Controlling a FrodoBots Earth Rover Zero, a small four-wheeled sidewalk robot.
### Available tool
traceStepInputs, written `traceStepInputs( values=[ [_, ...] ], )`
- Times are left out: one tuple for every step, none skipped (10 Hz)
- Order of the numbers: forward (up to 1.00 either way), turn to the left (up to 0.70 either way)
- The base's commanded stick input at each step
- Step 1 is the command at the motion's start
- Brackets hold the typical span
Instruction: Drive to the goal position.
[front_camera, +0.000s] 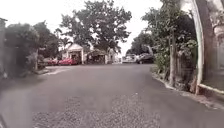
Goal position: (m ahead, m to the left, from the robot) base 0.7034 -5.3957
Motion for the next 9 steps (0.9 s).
traceStepInputs(
  values=[
    [1.00, 0.00],
    [1.00, 0.00],
    [1.00, 0.00],
    [1.00, 0.00],
    [1.00, 0.00],
    [1.00, -0.03],
    [1.00, -0.19],
    [1.00, -0.35],
    [1.00, -0.21]
  ],
)
